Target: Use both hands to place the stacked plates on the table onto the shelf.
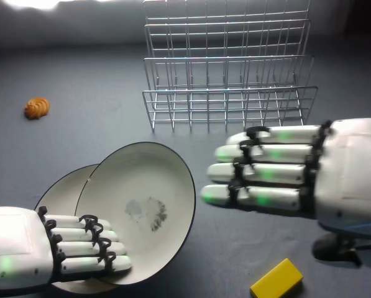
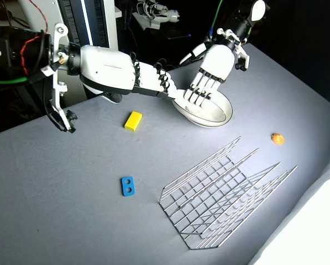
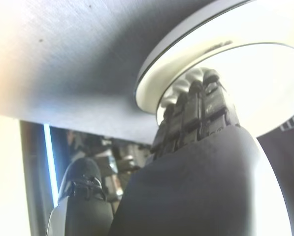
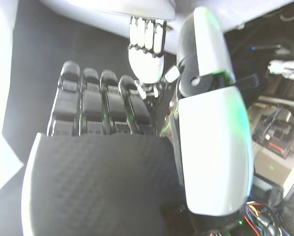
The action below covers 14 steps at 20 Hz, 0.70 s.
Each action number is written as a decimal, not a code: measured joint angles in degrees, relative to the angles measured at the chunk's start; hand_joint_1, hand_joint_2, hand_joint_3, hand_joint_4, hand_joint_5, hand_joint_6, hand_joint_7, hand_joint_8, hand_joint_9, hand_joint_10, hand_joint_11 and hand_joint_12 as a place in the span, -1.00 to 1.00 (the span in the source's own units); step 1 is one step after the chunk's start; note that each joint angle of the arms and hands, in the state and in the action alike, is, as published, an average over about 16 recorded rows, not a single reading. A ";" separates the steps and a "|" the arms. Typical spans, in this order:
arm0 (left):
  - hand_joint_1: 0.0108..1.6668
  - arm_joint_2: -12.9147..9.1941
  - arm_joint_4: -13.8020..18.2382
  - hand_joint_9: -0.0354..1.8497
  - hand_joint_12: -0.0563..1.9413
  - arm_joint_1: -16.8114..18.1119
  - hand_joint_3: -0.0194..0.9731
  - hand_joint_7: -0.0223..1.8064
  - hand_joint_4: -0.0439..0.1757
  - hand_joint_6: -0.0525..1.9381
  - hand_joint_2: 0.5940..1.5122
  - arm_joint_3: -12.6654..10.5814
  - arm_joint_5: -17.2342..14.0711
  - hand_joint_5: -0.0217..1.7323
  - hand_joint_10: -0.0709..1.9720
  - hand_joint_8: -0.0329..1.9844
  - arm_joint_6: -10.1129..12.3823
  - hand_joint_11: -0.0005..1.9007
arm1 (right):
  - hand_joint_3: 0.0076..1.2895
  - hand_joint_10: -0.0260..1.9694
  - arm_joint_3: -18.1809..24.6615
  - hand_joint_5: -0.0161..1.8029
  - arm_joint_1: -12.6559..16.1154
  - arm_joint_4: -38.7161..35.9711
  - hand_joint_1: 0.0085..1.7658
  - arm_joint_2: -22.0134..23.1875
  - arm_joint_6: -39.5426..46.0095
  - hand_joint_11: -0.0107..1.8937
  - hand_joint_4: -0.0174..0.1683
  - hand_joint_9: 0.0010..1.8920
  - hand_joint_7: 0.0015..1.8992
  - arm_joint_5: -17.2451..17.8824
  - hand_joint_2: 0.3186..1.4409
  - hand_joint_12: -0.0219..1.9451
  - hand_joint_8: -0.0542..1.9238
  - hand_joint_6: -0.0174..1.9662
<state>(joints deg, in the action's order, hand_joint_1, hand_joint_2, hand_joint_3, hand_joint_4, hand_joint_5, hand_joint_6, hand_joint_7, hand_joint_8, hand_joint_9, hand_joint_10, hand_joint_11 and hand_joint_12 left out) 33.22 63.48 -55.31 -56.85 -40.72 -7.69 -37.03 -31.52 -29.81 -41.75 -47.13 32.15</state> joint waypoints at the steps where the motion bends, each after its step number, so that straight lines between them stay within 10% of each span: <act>1: -1.00 0.10 -0.41 -0.97 -0.94 0.08 -0.93 -0.98 -0.66 -0.97 0.16 0.31 0.27 -0.98 -0.94 -0.99 0.00 -0.98 | -0.98 -0.97 -0.30 -0.96 0.13 0.53 0.29 -1.07 -1.36 -0.97 -0.81 -0.98 -0.98 -0.12 0.25 -0.80 -0.93 -0.96; 14: -1.00 0.67 -2.82 -0.98 -0.96 0.21 -0.93 -0.98 -0.67 -0.97 0.18 1.40 1.24 -0.98 -0.95 -0.99 -0.04 -0.98 | -0.98 -0.97 -9.64 -0.91 2.38 9.03 0.27 -17.22 -12.86 -0.97 -0.80 -0.97 -0.96 -3.16 0.25 -0.55 -0.93 -0.96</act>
<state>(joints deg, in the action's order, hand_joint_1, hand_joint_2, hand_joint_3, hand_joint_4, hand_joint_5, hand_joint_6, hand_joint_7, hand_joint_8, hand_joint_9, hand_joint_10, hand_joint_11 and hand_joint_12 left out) 33.88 60.66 -55.10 -55.45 -39.48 -7.74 -46.67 -29.14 -20.79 -58.96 -59.99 28.99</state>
